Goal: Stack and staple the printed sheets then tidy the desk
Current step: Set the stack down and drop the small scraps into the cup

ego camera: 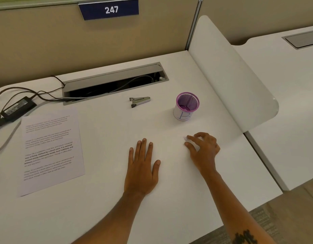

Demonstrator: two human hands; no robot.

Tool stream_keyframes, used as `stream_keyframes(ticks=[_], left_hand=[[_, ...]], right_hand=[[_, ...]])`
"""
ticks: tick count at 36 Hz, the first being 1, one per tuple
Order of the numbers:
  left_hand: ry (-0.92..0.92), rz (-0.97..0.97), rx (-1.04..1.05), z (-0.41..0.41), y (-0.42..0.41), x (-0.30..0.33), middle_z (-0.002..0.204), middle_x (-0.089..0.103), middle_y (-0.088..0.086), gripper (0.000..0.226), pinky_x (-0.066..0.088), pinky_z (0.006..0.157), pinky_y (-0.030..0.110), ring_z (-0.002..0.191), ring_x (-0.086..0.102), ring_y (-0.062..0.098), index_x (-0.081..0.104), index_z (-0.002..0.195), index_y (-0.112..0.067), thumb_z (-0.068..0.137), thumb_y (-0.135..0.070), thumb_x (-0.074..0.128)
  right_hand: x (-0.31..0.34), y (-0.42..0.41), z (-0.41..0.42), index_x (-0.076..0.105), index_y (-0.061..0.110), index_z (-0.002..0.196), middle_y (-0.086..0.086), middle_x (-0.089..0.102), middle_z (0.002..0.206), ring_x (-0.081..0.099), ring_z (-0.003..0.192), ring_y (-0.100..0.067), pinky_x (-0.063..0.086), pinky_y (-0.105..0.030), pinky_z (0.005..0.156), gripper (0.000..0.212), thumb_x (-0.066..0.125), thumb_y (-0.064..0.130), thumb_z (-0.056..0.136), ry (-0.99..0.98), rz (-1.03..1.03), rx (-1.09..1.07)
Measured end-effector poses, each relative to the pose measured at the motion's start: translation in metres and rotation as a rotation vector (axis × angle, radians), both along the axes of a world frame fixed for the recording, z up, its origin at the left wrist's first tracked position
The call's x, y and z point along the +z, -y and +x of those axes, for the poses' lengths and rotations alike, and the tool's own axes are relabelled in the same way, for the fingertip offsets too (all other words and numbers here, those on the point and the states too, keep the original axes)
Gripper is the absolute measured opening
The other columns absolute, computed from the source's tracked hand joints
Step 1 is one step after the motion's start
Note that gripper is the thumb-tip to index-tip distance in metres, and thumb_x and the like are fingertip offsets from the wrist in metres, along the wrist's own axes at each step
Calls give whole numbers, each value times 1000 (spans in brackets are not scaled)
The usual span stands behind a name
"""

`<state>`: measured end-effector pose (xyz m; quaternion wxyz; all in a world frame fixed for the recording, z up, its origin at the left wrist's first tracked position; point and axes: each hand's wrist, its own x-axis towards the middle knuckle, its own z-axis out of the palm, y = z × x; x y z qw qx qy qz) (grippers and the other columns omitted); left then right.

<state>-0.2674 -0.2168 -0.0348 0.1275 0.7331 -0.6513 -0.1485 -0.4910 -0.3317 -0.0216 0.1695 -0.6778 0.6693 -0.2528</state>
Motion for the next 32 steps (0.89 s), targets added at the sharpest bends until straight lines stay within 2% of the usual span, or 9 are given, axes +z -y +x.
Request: stream_keyframes(ticks=[6,12,14,17,19,24,32], left_hand=[[-7,-2,-2,0,-1,1,180,1,2,70,10,135,53,167,-6,19,9,171,-22,109,-51,26],[-14,-9,-6,1,-1,1,180,1,3,71,8,135,52,167,-5,19,10,171,-21,109,-50,27],[-9,-8,-6,1,-1,0,180,0,3,71,8,135,52,167,-5,19,9,171,-21,109,-50,28],[-4,-5,-6,1,-1,0,180,0,3,70,9,135,53,167,-6,19,9,171,-21,109,-50,27],[1,-6,-5,0,-1,0,180,1,3,70,10,135,53,167,-5,20,9,171,-21,110,-50,27],[9,1,-4,0,-1,1,180,1,3,70,10,135,53,167,-5,20,10,171,-21,109,-51,26],[2,0,-4,0,-1,0,180,0,2,70,10,135,53,167,-5,20,9,171,-21,109,-51,26]], right_hand=[[2,13,8,84,34,96,12,70,104,52,115,-18,21,-35,95,12,85,31,84,38,-20,-4],[2,21,0,82,34,108,14,71,107,52,113,-13,21,-33,93,23,84,36,85,34,14,77],[3,23,-2,82,35,109,14,71,106,52,109,-13,27,-36,92,24,84,36,85,12,-6,127],[6,30,-4,83,31,108,9,73,104,58,101,-19,45,-45,88,25,86,32,83,-4,-36,205],[7,35,-6,83,26,109,5,75,105,59,99,-20,51,-46,84,27,87,29,83,-9,-36,266],[12,47,-5,83,18,110,0,73,106,55,101,-20,44,-31,81,24,84,21,86,-48,32,392],[14,54,-1,83,9,99,-7,75,93,65,88,-28,46,-31,72,12,81,10,88,-161,-20,493]])
